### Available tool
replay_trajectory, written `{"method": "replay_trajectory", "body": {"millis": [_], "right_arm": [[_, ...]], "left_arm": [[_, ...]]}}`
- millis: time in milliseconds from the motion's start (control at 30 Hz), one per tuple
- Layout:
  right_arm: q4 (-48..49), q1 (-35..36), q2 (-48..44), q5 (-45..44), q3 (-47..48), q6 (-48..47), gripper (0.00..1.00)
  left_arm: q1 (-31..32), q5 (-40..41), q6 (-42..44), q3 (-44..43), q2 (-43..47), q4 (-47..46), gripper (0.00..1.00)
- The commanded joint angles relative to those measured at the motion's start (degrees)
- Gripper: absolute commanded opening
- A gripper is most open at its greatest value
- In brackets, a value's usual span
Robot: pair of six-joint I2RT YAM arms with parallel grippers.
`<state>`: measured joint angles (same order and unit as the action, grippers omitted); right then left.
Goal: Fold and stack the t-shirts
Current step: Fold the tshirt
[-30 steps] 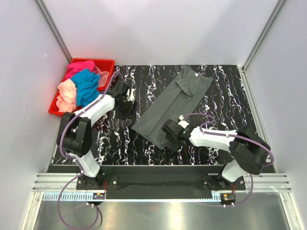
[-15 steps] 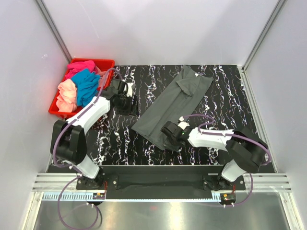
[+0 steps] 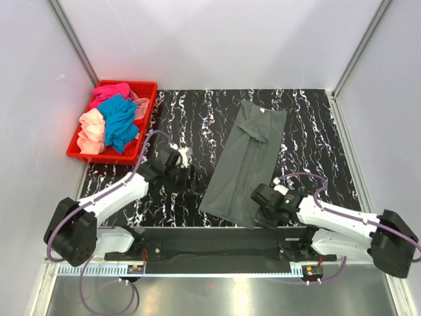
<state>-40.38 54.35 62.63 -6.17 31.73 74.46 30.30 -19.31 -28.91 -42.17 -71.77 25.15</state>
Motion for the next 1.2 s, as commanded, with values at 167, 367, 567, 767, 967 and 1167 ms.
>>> {"method": "replay_trajectory", "body": {"millis": [167, 367, 567, 767, 967, 1167], "right_arm": [[-14.53, 0.5, -17.36, 0.73, -3.42, 2.71, 0.0], [-15.69, 0.5, -19.83, 1.16, -3.87, 3.5, 0.0], [-16.83, 0.58, -20.0, 1.08, -3.07, 4.03, 0.0], [-16.75, 0.5, -21.15, 0.37, -3.42, 4.47, 0.0], [-16.84, 0.58, -21.76, 0.37, -3.51, 4.29, 0.0], [-16.75, 0.5, -21.67, -0.15, -3.42, 4.38, 0.0]], "left_arm": [[11.08, 8.94, -8.18, 5.78, -0.82, -7.65, 0.69], [16.45, 5.34, -14.59, 8.6, -3.99, -16.61, 0.67], [22.86, 14.2, -14.42, 6.05, -6.98, -11.26, 0.67], [25.94, 14.39, -17.67, 7.28, -8.48, -13.19, 0.65], [27.09, 18.34, -17.5, 6.4, -8.48, -9.86, 0.59], [27.79, 17.82, -18.9, 8.16, -8.12, -11.17, 0.54]]}}
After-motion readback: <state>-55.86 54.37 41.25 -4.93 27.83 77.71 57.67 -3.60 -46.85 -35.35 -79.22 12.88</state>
